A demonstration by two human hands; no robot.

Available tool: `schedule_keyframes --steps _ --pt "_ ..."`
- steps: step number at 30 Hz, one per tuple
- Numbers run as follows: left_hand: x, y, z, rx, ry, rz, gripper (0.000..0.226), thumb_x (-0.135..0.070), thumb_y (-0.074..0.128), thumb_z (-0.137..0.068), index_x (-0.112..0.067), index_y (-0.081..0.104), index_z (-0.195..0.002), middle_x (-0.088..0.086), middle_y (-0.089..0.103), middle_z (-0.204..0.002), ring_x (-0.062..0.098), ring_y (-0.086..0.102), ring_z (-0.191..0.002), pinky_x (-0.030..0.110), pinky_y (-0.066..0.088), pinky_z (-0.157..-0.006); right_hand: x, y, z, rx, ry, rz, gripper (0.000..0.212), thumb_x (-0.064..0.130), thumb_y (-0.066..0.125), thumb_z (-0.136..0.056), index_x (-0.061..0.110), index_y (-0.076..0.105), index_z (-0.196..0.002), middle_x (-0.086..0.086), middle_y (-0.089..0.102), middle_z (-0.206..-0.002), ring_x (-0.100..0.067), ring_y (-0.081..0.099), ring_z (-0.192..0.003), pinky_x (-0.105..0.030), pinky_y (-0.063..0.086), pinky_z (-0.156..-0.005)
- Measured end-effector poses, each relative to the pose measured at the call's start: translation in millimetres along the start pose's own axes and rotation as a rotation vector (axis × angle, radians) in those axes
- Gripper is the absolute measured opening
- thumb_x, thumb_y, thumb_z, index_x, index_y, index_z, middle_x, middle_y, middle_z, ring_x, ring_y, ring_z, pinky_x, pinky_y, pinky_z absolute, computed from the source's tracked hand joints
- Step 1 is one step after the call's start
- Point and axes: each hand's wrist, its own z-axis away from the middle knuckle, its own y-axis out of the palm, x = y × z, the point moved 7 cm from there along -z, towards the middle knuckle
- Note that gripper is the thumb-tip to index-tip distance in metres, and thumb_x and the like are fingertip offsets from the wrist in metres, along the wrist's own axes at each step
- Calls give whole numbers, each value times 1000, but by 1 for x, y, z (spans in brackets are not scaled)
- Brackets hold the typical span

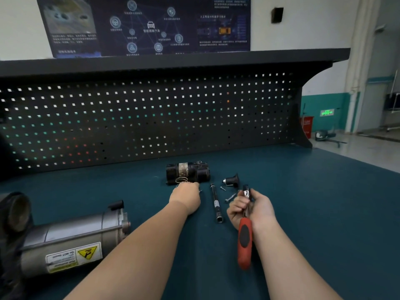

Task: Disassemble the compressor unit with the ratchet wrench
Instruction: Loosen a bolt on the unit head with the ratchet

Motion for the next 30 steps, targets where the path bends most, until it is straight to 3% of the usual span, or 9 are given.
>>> schedule_keyframes --steps 4,7,9,11,13,14,17,21,30 --pt "-4 -3 5 0 -16 8 27 -26 45 -98 -5 60 -106 14 62 -109 30 54 -104 34 44 -80 -1 3 3 7 8 34 46 41 34 -98 14 45 -63 8 27 -38 -8 27 -27 -9 24 -38" --pt "-1 -13 13 -14 -173 202 17 -8 48 -93 -2 62 -101 15 63 -106 30 58 -98 31 45 -74 -5 11 9 36 24 136 45 42 34 -99 15 43 -64 7 27 -38 -8 26 -27 -11 23 -36" --pt "7 -25 27 -106 -425 665 16 -9 48 -93 0 61 -96 18 63 -105 32 61 -97 32 47 -73 -10 23 17 94 46 244 43 41 36 -97 14 43 -64 6 26 -38 -8 25 -28 -13 21 -34" --pt "1 -24 45 -155 -623 1499 14 -8 46 -96 -2 56 -91 21 63 -100 34 63 -93 36 53 -75 -19 38 27 184 85 376 42 40 39 -95 12 45 -64 5 25 -37 -9 24 -28 -15 19 -33" --pt "-22 -30 66 -34 -614 2142 15 -7 40 -99 -2 54 -95 18 65 -91 29 65 -88 36 55 -69 -36 49 37 258 119 525 42 41 39 -95 11 46 -65 5 26 -36 -8 24 -27 -14 19 -33" --pt "-24 -35 74 -9 -584 2259 20 -11 40 -100 -2 56 -94 14 67 -85 24 67 -84 32 55 -64 -45 54 42 283 123 594 42 42 39 -95 11 46 -66 4 26 -36 -8 24 -26 -14 19 -32" --pt "-21 -46 102 109 -510 2223 32 -29 44 -98 -6 64 -86 5 67 -72 16 60 -65 28 48 -58 -66 66 53 357 97 682 41 41 42 -92 9 47 -66 2 28 -35 -8 25 -24 -13 21 -31" --pt "-27 -52 119 208 -431 2173 34 -32 45 -97 -11 62 -76 -2 61 -52 12 61 -53 29 43 -60 -69 81 64 457 9 616 39 42 46 -83 7 46 -67 2 29 -34 -8 26 -24 -13 22 -31" --pt "-23 -62 120 147 -338 2268 29 -23 45 -98 -4 65 -86 6 72 -73 13 70 -64 28 50 -69 -58 88 68 497 -108 561 44 40 44 -88 7 53 -60 3 28 -34 -8 27 -25 -15 23 -33"
